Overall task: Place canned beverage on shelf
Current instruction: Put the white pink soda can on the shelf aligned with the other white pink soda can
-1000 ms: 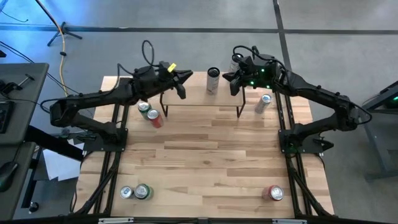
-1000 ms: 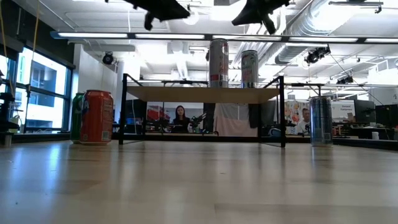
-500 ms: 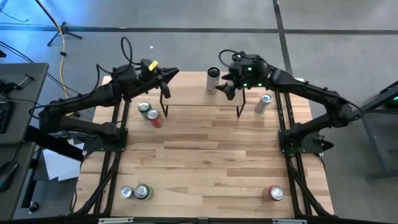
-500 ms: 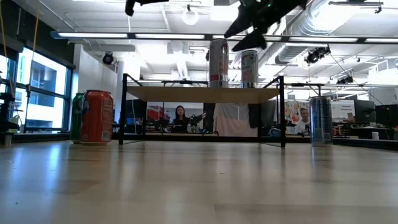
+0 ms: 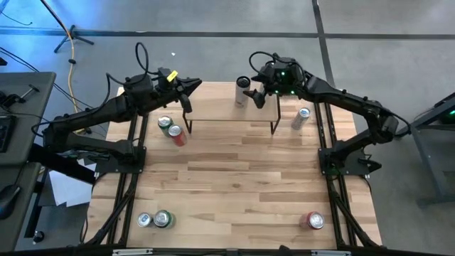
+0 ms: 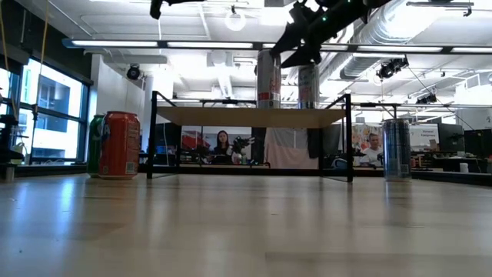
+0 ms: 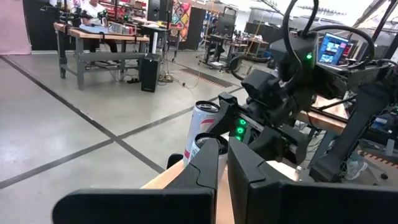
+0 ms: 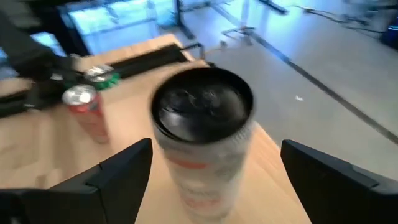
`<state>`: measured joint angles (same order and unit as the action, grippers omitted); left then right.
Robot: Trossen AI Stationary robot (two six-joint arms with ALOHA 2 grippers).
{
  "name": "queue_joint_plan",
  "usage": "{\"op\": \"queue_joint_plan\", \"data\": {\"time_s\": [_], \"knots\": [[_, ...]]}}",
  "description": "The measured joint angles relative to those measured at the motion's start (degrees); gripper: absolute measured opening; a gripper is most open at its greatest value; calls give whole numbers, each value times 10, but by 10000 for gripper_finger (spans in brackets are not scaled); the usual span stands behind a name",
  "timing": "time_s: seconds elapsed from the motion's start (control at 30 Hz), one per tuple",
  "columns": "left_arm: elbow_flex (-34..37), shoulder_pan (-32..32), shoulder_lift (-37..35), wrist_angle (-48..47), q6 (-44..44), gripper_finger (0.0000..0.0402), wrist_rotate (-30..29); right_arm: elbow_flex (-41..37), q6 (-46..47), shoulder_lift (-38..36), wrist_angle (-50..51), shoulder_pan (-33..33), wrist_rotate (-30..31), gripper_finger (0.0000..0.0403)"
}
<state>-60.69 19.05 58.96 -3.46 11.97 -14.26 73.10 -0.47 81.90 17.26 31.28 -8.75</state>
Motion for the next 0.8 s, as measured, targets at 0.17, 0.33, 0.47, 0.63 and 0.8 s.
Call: {"op": "queue_joint_plan", "data": {"time_s": [0.17, 0.33, 0.47, 0.63, 0.8], "knots": [[0, 0, 1, 1, 1, 0, 0, 0, -11, 15, -22, 3, -38, 342], [0, 0, 1, -2, 10, 0, 1, 0, -20, 43, -65, 4, -64, 341], [0, 0, 1, -4, 14, 0, 1, 0, -21, 51, -74, 5, -67, 334], [0, 1, 1, -2, 14, 0, 2, 0, -10, 52, -89, 10, -80, 308], [0, 0, 1, -2, 15, 0, 2, 0, -10, 52, -88, 11, -78, 260]]}}
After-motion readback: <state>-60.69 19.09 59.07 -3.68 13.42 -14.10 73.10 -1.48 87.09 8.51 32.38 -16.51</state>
